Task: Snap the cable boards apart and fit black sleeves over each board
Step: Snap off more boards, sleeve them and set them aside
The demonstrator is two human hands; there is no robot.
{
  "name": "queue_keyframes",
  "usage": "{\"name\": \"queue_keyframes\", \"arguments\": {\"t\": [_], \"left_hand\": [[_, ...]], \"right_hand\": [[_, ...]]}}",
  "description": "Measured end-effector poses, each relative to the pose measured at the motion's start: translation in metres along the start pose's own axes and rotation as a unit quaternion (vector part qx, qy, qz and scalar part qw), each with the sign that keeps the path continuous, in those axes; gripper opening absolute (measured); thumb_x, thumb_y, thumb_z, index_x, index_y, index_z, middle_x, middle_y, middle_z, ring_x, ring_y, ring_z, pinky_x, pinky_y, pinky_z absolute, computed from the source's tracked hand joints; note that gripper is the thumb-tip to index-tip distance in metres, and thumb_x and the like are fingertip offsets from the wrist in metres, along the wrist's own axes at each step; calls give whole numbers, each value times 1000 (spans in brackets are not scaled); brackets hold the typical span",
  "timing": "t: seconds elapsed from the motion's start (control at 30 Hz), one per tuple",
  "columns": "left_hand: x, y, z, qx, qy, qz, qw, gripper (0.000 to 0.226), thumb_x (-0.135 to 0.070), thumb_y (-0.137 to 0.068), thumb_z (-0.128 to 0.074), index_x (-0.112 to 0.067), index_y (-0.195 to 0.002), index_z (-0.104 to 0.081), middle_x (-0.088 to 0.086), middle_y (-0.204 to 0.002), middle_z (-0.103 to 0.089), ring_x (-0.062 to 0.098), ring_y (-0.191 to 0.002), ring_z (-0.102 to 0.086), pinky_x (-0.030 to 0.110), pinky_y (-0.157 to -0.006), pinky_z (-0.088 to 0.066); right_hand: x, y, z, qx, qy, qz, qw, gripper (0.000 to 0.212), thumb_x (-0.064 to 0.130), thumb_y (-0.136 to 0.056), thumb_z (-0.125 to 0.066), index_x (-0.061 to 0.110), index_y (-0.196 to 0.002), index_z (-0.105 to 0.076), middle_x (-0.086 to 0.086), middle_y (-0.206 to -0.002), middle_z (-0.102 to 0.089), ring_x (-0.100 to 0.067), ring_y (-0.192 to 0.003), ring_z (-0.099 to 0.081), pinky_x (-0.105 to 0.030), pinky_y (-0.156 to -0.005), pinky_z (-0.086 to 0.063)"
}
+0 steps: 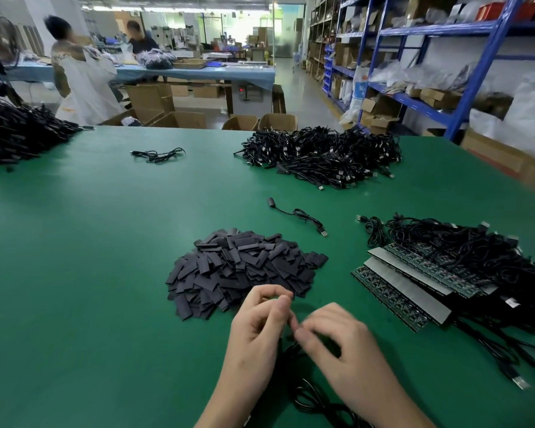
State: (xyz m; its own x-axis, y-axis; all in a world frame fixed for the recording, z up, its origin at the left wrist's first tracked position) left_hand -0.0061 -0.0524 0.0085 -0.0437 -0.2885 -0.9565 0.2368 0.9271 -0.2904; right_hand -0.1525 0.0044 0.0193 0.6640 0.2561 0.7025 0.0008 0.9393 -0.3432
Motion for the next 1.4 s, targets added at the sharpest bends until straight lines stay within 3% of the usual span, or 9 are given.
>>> {"name": "queue_keyframes", "arguments": {"t": [0.2,0.3,0.43,0.53,0.67,0.83,0.97,1.13,1.4], "left_hand": [[-5,0,-2,13,-18,-14,1000,32,-50,-95,-53,-32,-101,-79,-9,-116,-64,13,-112,-63,14,-83,-47],[-3,-1,-1,19,-29,-12,999,30,-46,-100,-51,-32,-106,-77,-8,-115,-64,17,-109,-64,22,-85,-50],[3,-7,21,-98,-67,21,993,23,-34,-106,-52,-30,-106,-74,-16,-96,-69,7,-94,-65,19,-81,-48],[10,-11,39,-147,-221,22,964,14,-20,-99,-66,-27,-107,-74,-17,-101,-68,3,-96,-64,25,-83,-53],[15,-9,40,-97,-396,32,912,24,-19,-91,-77,-24,-115,-76,-14,-105,-64,13,-101,-56,33,-85,-48],[17,-7,40,-97,-427,22,899,26,-15,-88,-79,-26,-112,-78,-15,-104,-66,15,-97,-56,29,-79,-43],[19,-8,44,-122,-408,41,904,25,-15,-88,-79,-28,-109,-78,-21,-100,-68,10,-94,-57,22,-74,-38],[19,-10,44,-115,-381,49,916,28,-14,-85,-81,-33,-105,-76,-23,-89,-66,6,-87,-55,9,-69,-34],[12,-7,36,-79,-422,-13,903,23,-26,-82,-86,-33,-102,-77,-23,-95,-63,7,-92,-53,31,-78,-48]], "right_hand": [[6,3,-16,88,-150,-77,982,24,52,-90,-60,34,-91,-75,10,-92,-72,-9,-96,-68,-26,-86,-51],[6,3,-16,92,-194,-108,971,21,47,-93,-61,32,-96,-75,5,-91,-76,-9,-90,-71,-26,-82,-54],[3,2,-8,44,-341,-149,927,22,33,-98,-53,28,-90,-72,-11,-86,-79,-21,-89,-74,-23,-86,-53],[-2,2,2,-15,-491,-193,850,31,36,-102,-52,22,-83,-72,-18,-78,-72,-28,-78,-70,-36,-79,-54],[-4,1,17,-47,-656,-216,722,37,38,-100,-49,17,-76,-68,-1,-53,-48,-16,-52,-52,-25,-48,-46],[-5,2,24,53,-756,-153,635,28,35,-100,-67,10,-88,-65,5,-47,-33,-11,-41,-33,-22,-40,-31],[-5,2,19,114,-707,-157,680,22,28,-99,-66,7,-91,-65,4,-45,-38,-9,-39,-33,-20,-39,-33],[-3,1,18,79,-671,-168,718,21,24,-95,-54,10,-79,-59,0,-53,-37,-12,-47,-38,-23,-47,-39],[-12,-1,19,-8,-606,-252,755,34,30,-97,-45,17,-65,-45,3,-56,-19,-13,-47,-27,-23,-45,-33]]}}
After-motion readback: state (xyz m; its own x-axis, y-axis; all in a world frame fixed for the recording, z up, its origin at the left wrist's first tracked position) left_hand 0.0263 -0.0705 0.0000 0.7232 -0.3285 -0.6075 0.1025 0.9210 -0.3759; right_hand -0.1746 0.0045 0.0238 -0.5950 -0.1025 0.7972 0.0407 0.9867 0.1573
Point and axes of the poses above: each hand's wrist, its own y-axis away from the middle knuckle, its own z-axis out of the back of the hand, x = y × z, the point moved 3 cm from there along -y, towards the middle knuckle
